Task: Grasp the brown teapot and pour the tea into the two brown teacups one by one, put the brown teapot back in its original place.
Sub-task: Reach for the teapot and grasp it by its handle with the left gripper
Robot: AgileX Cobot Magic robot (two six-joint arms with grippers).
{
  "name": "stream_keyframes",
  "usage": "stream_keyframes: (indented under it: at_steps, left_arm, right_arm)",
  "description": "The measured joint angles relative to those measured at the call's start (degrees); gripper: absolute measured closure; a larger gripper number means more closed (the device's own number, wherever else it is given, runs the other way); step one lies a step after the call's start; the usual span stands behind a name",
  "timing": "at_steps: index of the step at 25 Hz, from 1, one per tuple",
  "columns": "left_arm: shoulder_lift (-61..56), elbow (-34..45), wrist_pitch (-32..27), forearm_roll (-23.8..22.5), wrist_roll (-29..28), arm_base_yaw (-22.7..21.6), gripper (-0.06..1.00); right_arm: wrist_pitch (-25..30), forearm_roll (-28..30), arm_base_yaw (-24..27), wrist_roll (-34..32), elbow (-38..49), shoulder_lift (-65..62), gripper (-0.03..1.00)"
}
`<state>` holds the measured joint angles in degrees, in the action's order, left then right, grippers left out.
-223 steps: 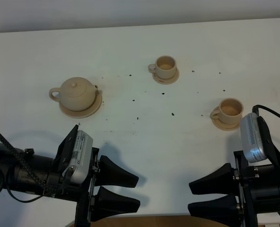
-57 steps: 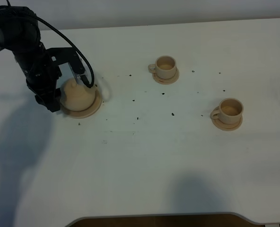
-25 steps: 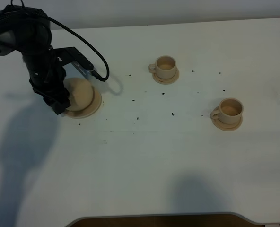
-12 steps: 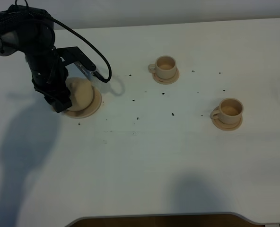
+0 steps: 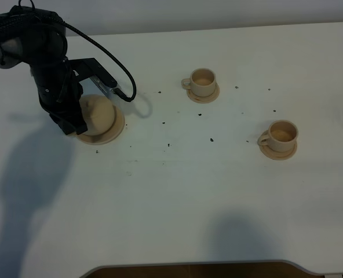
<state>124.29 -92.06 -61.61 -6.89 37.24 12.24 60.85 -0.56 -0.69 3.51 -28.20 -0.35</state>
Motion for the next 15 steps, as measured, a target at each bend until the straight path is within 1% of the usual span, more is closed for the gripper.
stream_keyframes:
  at_steps: [15]
  left_arm:
    - [-0.7,0.0,-0.6,0.1,0.0,0.4,0.83]
  right_arm:
    - [0.0,0.0,0.0,0.0,0.0,0.0,0.58]
